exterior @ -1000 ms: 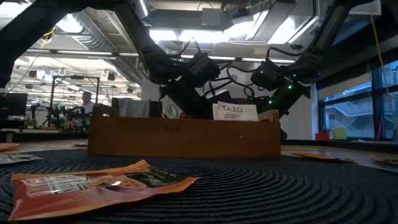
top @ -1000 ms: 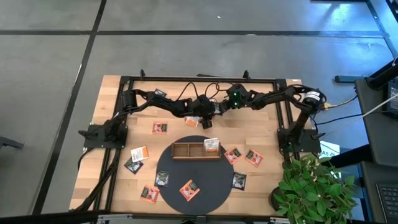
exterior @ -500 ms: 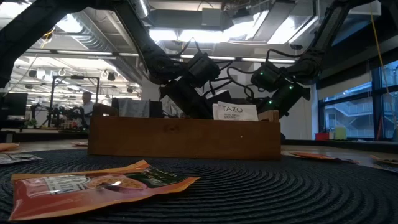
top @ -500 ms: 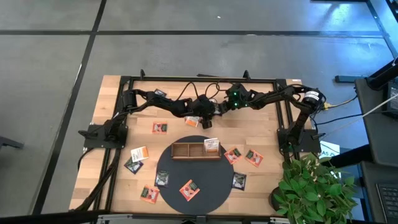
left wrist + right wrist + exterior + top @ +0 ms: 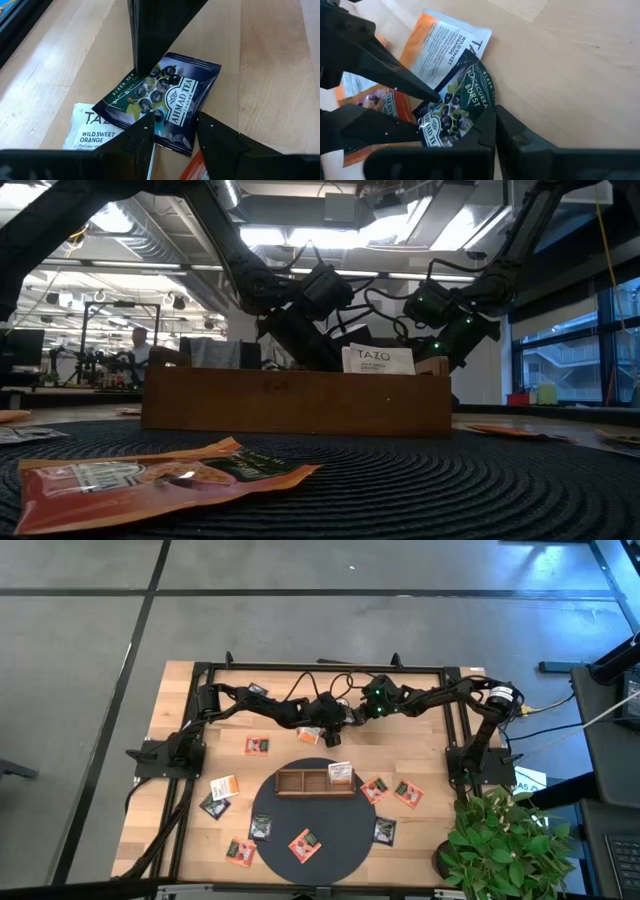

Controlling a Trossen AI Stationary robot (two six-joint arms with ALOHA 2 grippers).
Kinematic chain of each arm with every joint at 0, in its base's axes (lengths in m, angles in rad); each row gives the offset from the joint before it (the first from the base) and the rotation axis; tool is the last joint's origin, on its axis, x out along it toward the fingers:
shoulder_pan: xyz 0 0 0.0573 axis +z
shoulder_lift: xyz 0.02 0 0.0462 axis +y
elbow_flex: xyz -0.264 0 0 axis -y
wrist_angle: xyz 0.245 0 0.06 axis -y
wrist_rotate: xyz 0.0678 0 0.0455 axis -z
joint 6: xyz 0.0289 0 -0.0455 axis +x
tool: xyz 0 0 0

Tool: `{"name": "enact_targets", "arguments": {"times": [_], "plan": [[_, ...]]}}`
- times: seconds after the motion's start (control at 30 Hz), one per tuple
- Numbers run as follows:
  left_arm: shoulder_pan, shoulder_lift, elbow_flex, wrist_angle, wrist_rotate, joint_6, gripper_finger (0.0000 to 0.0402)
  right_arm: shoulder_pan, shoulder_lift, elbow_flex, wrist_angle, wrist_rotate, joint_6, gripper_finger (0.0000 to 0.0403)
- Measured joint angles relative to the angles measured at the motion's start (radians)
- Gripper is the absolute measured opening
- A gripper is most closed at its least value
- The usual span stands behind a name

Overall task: Pick & Place Tea
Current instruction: Put the black tea bag into the middle section of the wooden organizer

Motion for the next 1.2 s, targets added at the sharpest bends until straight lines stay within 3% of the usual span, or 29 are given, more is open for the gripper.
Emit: {"name": "enact_targets", "arguments": {"times": [0.57,0.7,0.8,0.9,1.0,1.2], "plan": [[0.009,-0.171,-0.005,-0.122,-0.032,0.124,0.0143,0.006,-0.132,-0.002,-0.032,0.061,-0.095,0.0002],[0.034,-0.275,-0.02,-0.189,0.033,0.099,0.0143,0.009,-0.142,-0.002,-0.03,0.066,-0.128,0.0001],[0.083,-0.377,-0.112,-0.155,0.154,0.038,0.0143,0.032,-0.18,-0.002,-0.023,0.11,-0.166,0.0001],[0.131,-0.496,-0.254,0.009,0.242,-0.043,0.0143,0.072,-0.225,-0.001,-0.015,0.135,-0.203,0.0],[0.162,-0.604,-0.397,0.13,0.232,-0.088,0.0143,0.123,-0.273,0.0,0.006,0.154,-0.222,0.0],[0.197,-0.782,-0.581,0.168,0.17,-0.107,0.0143,0.263,-0.355,0.028,0.041,0.152,-0.312,0.0]]}}
